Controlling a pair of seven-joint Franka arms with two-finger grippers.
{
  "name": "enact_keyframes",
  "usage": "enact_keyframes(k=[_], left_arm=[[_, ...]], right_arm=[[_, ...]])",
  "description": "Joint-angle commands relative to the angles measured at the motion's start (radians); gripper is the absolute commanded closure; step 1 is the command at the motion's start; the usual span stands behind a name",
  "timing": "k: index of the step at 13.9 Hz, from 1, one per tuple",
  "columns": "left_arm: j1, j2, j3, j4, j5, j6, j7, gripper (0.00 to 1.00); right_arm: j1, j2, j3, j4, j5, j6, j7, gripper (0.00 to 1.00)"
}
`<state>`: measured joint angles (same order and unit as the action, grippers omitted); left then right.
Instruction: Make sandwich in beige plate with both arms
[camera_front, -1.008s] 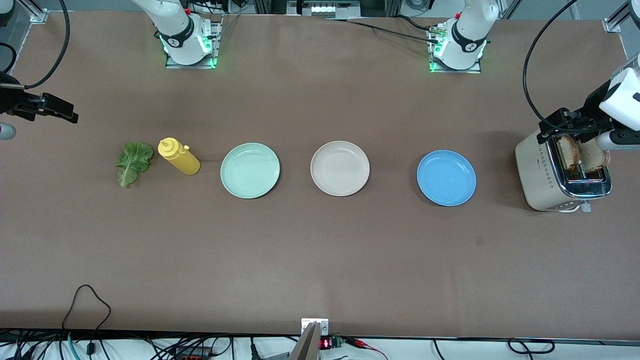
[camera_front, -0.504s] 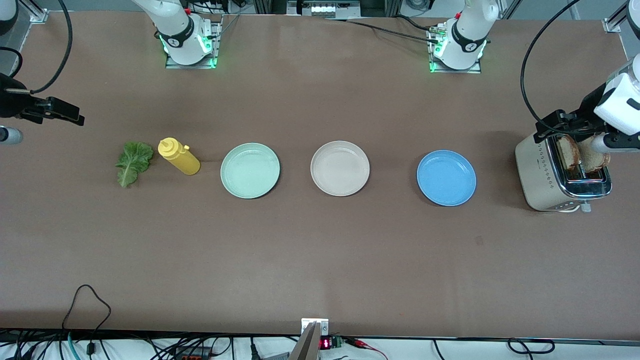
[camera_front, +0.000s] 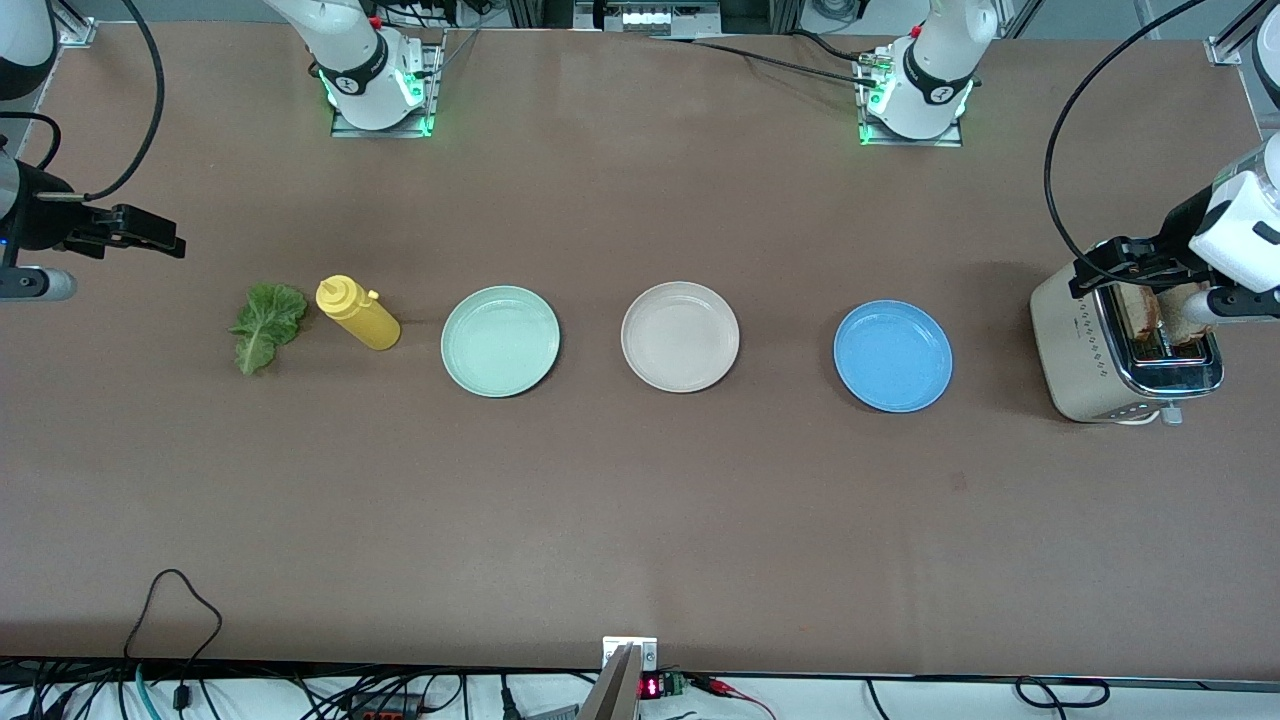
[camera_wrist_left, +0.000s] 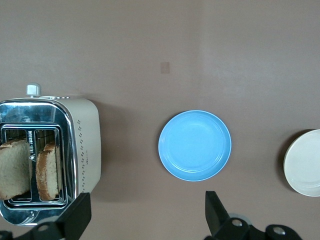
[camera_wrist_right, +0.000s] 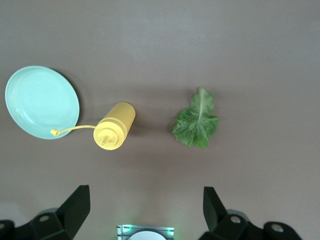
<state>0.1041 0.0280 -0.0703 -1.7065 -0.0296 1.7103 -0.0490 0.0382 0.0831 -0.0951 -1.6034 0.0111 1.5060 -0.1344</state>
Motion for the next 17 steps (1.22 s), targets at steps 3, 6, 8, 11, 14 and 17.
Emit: enact_keyframes(k=[3,6,8,11,14,17], left_arm=[[0.101,0.013,-0.002,-0.051,0.022,-0.003,0.02,0.0],[0.127,0.024,-0.002,-0.091,0.022,0.002,0.052,0.0],[0.137,0.041,-0.002,-0.105,0.022,0.02,0.054,0.0],[0.178,0.084,-0.002,-0.11,0.023,0.04,0.06,0.0],[0.229,0.113,-0.002,-0.11,0.023,0.072,0.148,0.0],[0.249,0.127,0.0,-0.107,0.063,0.097,0.237,0.0]], right_arm=[[-0.046,-0.023,0.003,-0.064,0.069,0.013,-0.287,0.0],[-0.052,-0.042,0.005,-0.136,0.076,0.103,-0.566,0.0],[-0.072,-0.054,0.008,-0.205,0.127,0.187,-0.75,0.0],[-0.132,-0.052,0.047,-0.265,0.234,0.253,-0.953,0.0],[-0.144,-0.045,0.049,-0.282,0.263,0.267,-1.017,0.0],[-0.144,-0.048,0.049,-0.286,0.268,0.263,-1.025,0.0]])
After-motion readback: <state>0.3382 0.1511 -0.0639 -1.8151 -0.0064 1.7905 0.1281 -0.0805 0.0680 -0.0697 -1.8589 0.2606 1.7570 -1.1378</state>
